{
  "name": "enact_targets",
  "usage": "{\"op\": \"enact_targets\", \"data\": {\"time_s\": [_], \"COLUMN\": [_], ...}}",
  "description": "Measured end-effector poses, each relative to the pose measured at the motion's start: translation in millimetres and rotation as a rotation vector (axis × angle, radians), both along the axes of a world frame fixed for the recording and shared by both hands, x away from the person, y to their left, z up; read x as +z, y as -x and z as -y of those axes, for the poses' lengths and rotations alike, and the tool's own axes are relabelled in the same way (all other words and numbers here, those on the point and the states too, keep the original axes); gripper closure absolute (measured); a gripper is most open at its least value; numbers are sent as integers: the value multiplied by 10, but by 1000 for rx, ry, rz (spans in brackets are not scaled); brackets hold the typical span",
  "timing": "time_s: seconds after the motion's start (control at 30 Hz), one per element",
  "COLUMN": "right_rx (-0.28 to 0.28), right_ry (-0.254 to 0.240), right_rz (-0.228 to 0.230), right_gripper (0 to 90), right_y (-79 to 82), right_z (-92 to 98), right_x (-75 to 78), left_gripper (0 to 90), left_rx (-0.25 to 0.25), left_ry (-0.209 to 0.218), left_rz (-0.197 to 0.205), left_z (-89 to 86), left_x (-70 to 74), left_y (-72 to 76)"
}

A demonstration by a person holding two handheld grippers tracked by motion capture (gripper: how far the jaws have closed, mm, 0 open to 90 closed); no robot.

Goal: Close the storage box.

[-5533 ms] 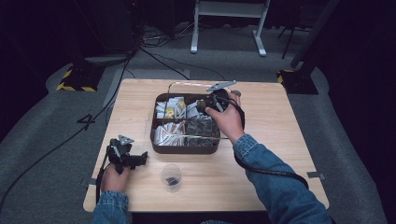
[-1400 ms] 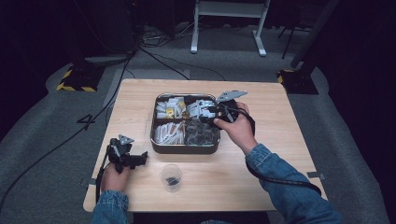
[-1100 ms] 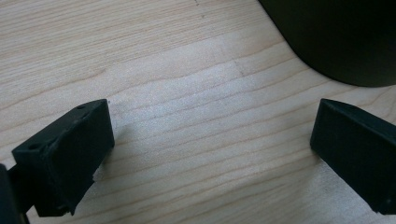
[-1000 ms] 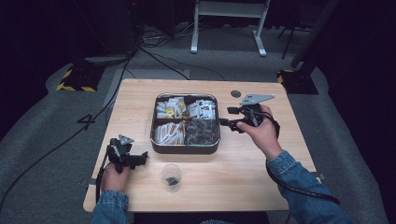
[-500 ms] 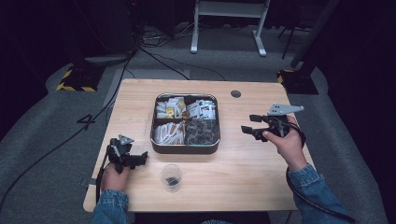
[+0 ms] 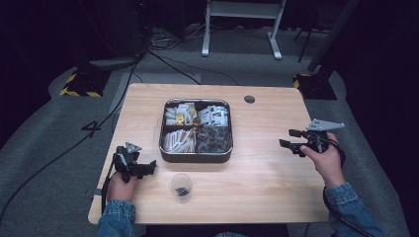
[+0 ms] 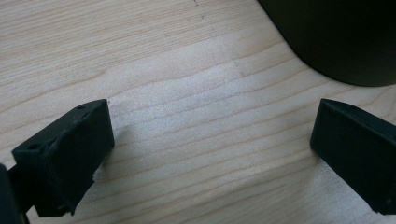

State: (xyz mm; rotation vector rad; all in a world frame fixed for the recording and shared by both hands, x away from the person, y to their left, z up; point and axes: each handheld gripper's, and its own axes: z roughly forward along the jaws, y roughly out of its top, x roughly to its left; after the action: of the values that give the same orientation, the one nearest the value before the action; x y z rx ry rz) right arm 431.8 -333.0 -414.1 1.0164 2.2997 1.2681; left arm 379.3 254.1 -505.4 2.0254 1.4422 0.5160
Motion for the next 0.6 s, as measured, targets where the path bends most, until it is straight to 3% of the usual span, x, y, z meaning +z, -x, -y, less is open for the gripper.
{"op": "enact_targets", "data": {"time_s": [0.13, 0.23, 0.6], "right_rx": [-22, -59, -59], "right_ry": [13, 58, 117], "right_rz": [-9, 14, -90], "right_gripper": [348, 354, 331], "right_y": [-28, -70, -221], "right_z": [61, 92, 93], "right_x": [-98, -209, -615], "left_gripper": [0, 0, 1], "left_rx": [0, 1, 10], "left_ry": [0, 0, 1], "left_rz": [0, 0, 1], "left_z": [0, 1, 5], "left_x": [0, 0, -2], "left_y": [0, 1, 9]}}
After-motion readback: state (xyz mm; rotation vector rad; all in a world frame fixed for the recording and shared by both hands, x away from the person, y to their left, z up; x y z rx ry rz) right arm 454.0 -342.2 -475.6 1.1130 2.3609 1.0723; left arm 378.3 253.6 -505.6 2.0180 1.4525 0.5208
